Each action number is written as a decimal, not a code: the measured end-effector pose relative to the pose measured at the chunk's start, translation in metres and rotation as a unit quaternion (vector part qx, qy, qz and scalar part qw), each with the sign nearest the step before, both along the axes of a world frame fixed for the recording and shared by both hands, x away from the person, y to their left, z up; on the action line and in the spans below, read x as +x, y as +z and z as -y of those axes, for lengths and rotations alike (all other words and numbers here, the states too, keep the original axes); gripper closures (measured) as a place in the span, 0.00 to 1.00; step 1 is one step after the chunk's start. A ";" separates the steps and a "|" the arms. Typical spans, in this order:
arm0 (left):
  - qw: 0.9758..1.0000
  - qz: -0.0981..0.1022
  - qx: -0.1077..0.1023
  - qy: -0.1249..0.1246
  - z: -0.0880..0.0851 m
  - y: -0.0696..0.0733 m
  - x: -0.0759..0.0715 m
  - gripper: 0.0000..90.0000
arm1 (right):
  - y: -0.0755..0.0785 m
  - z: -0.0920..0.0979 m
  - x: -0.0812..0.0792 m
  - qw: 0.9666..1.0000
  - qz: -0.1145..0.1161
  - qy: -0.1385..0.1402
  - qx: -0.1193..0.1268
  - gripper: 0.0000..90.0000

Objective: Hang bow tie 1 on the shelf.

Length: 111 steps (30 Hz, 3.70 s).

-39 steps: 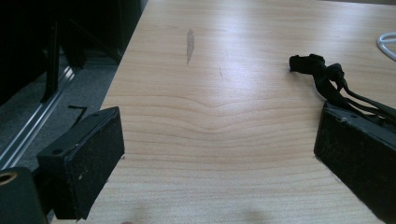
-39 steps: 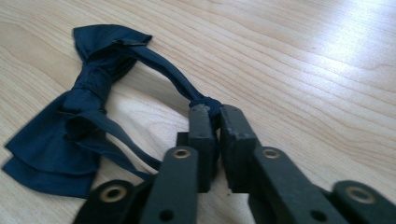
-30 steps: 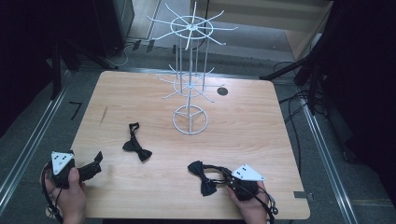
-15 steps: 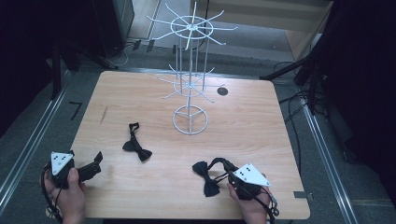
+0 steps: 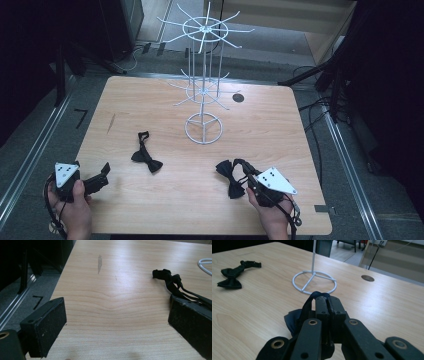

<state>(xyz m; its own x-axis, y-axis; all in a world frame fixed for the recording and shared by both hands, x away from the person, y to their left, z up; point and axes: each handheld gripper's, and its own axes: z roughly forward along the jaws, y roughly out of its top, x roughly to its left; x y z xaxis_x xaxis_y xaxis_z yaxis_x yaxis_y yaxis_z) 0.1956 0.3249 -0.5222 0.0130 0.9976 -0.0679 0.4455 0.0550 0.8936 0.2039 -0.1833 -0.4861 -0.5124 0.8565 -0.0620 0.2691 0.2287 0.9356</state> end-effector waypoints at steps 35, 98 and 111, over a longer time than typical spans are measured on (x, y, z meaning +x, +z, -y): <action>1.000 -0.003 -0.002 -0.005 0.000 0.000 0.001 0.04 | 0.052 -0.013 0.041 0.998 0.054 0.017 0.014 1.00; 1.000 -0.008 -0.007 -0.011 -0.002 0.000 0.002 0.04 | 0.087 -0.023 0.122 0.995 0.036 0.039 0.078 1.00; 1.000 -0.007 -0.007 -0.010 -0.002 0.000 0.002 0.04 | 0.075 -0.031 0.135 0.994 0.013 0.053 0.092 1.00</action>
<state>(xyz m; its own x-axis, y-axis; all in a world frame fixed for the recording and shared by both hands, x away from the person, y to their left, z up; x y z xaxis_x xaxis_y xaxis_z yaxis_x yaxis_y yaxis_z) 0.1974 0.3265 -0.5225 0.0322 0.9961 -0.0818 0.4599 0.0579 0.8861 0.3391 -0.1524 -0.4108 -0.5999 0.7965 0.0752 0.2271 0.0794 0.9706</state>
